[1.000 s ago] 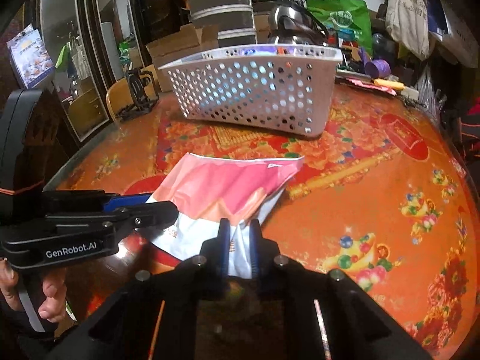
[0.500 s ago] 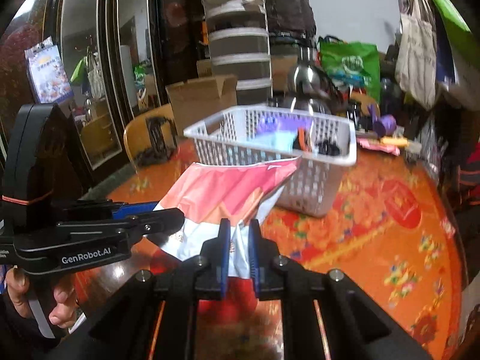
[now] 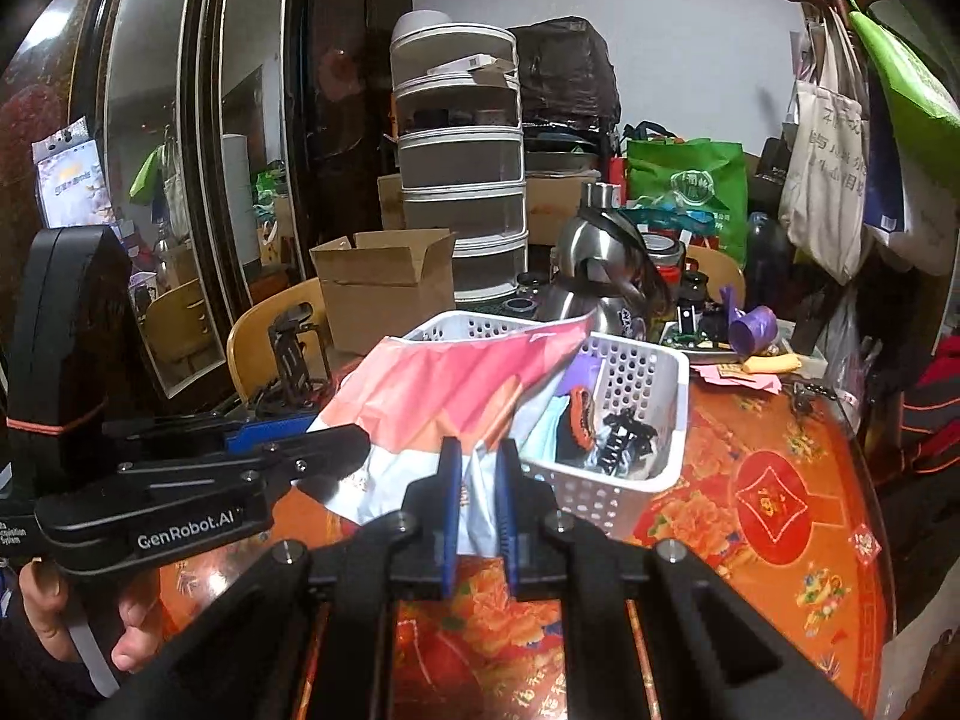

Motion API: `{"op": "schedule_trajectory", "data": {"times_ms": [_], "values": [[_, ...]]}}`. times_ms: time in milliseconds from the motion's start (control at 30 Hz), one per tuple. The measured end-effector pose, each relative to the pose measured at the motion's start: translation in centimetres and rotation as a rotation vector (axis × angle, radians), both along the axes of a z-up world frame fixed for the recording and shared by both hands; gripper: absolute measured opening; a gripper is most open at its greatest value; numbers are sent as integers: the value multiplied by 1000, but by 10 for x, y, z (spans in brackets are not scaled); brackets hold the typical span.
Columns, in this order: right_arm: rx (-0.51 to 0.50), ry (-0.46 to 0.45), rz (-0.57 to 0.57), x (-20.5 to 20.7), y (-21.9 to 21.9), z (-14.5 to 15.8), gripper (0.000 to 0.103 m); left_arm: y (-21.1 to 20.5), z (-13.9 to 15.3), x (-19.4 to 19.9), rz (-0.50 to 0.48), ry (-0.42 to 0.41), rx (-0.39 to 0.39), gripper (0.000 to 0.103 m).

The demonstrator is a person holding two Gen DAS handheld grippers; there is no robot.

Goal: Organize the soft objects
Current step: 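Carry the pink-white paper bag into the white basket and release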

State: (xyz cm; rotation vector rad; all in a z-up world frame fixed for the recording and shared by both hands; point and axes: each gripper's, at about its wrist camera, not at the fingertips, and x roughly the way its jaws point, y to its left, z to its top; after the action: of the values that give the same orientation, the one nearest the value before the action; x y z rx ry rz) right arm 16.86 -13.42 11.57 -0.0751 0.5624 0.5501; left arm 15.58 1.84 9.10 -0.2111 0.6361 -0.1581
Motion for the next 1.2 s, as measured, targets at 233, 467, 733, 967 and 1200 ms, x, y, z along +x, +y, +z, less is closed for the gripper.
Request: {"op": "schedule_trajectory", "data": {"times_ms": [233,467,733,967,1200], "values": [[-4,1,-9,11,1,-1,9,-1,1,22,5,1,15,18],[12,11,-24,47,1,5,9,5,15,60,10,-15,34,17],[21,35,-31,98,7,0,9,15,19,124,19,18,71,17],[-18,75,-38,141,21,-28,9,28,-16,174,41,85,41,17],[-105,130,-66,169,35,-57,11,32,-63,214,75,197,32,17]]}}
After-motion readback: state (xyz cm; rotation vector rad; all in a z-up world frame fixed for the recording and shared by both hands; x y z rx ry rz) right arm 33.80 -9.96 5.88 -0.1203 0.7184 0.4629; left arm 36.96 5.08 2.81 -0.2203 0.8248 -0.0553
